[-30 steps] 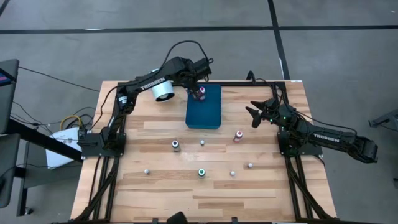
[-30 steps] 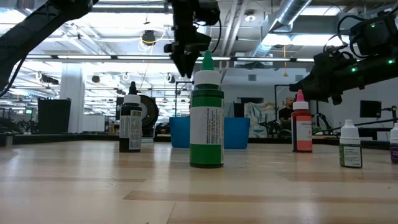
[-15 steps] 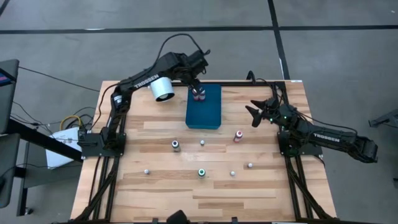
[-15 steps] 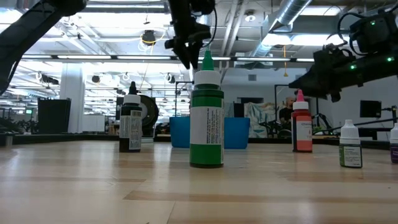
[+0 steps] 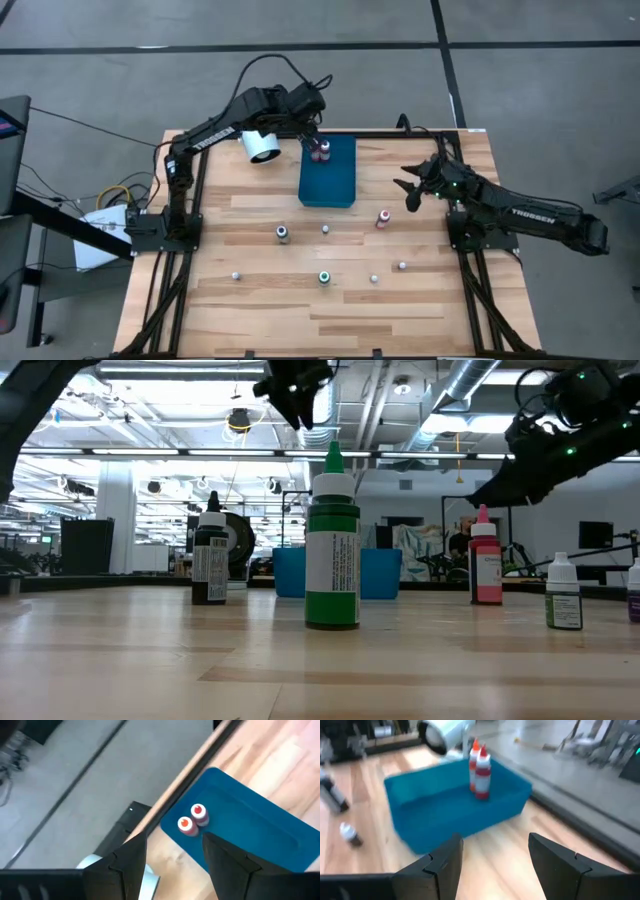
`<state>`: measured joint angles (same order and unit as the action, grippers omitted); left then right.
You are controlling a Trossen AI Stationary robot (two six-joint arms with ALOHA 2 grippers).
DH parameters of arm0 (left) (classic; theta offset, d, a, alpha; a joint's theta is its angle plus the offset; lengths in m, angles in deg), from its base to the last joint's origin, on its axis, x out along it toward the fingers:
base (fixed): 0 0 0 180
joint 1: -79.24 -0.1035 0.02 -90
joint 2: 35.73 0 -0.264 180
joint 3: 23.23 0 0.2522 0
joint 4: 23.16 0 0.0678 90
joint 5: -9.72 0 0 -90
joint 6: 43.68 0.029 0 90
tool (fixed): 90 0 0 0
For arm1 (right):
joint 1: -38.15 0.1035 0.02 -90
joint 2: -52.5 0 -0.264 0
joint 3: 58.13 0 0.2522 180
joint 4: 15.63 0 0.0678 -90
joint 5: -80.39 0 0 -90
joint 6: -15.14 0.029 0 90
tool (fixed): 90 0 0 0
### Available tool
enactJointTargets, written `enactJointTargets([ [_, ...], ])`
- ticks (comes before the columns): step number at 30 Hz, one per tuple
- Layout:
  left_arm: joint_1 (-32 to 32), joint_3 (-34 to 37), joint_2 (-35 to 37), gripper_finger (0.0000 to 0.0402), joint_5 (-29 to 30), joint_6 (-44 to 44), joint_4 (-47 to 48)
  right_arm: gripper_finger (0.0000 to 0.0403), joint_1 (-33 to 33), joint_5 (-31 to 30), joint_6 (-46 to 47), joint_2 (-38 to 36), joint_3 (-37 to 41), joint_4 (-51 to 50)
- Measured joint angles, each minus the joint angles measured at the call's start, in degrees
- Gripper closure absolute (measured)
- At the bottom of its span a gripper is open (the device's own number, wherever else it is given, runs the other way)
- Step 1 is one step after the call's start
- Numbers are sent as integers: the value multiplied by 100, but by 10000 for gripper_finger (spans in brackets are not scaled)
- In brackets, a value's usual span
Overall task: Pick & Place food coloring
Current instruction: Put the big pink food coloring bottle into the blue bin
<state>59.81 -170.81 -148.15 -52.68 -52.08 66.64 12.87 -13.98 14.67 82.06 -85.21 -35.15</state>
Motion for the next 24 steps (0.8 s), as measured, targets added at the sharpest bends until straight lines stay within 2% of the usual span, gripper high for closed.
enactJointTargets([
  [4,125,103,222,216,186,-120,2,188,218,1,-2,1,-307,-700],
  [8,158,875,663,216,288,-204,-401,188,433,0,0,1,-442,-989],
  [12,159,2384,1404,216,92,-219,-1670,188,631,-1,54,1,-495,-1054],
  [16,187,4117,2380,216,-346,-262,-3133,188,920,21,331,1,-495,-1056],
  [20,291,5559,3389,216,-453,-454,-4033,188,1322,39,389,1,-495,-1055],
  [24,492,6707,4348,216,-441,-630,-4770,188,1698,37,398,11,-534,-1118],
])
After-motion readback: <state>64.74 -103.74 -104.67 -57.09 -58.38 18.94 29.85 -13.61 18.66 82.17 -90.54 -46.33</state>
